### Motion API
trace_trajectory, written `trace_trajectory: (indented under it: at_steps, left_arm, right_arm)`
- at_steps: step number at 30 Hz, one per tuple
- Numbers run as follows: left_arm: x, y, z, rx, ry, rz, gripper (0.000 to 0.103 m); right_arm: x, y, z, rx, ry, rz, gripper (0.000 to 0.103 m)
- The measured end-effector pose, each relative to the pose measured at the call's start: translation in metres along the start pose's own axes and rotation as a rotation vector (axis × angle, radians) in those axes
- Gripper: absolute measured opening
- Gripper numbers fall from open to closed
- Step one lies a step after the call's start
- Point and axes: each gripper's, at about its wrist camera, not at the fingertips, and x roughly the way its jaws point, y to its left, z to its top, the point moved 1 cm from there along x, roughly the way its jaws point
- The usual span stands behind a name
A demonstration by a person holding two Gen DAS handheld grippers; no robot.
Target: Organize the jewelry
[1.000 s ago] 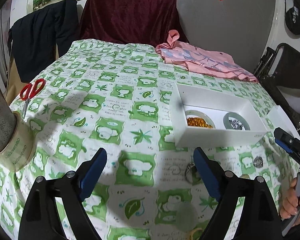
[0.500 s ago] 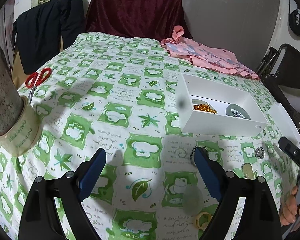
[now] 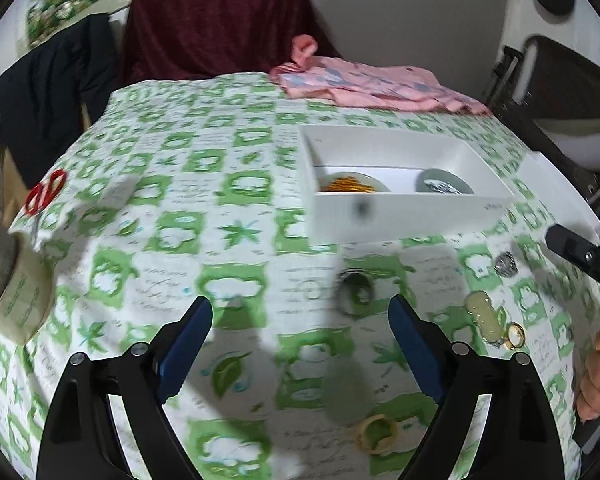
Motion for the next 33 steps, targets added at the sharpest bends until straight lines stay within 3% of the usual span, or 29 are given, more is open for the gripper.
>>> trace_trajectory:
  at_steps: [3, 7, 13, 17, 23, 33]
  left_arm:
    - [0.010, -0.011, 0.003, 0.044, 0.029, -0.011, 0.088]
    - [0.019, -0.015, 0.009, 0.070, 0.031, 0.028, 0.088]
    - [0.024, 0.016, 0.011, -0.003, 0.049, 0.118, 0.072]
    - [0.017, 0.031, 0.007, -0.058, 0.045, 0.086, 0.072]
    - [0.017, 0.015, 0.007, 0.028, 0.032, 0.116, 0.072]
    - [0.018, 0.022, 0.006, -0.010, 0.050, 0.111, 0.074]
  right_arm:
    - [0.000, 0.000, 0.001, -0.001, 0.000, -0.001, 0.083]
    - [0.001, 0.000, 0.001, 0.000, 0.002, -0.001, 0.083]
    - [0.003, -0.002, 0.001, 0.004, 0.002, 0.000, 0.083]
    - [0.003, -0.001, 0.001, 0.000, 0.003, 0.002, 0.083]
    - [0.006, 0.006, -0.001, -0.034, 0.030, 0.018, 0.083]
    - [0.029, 0.034, -0.013, -0.213, 0.151, -0.033, 0.055]
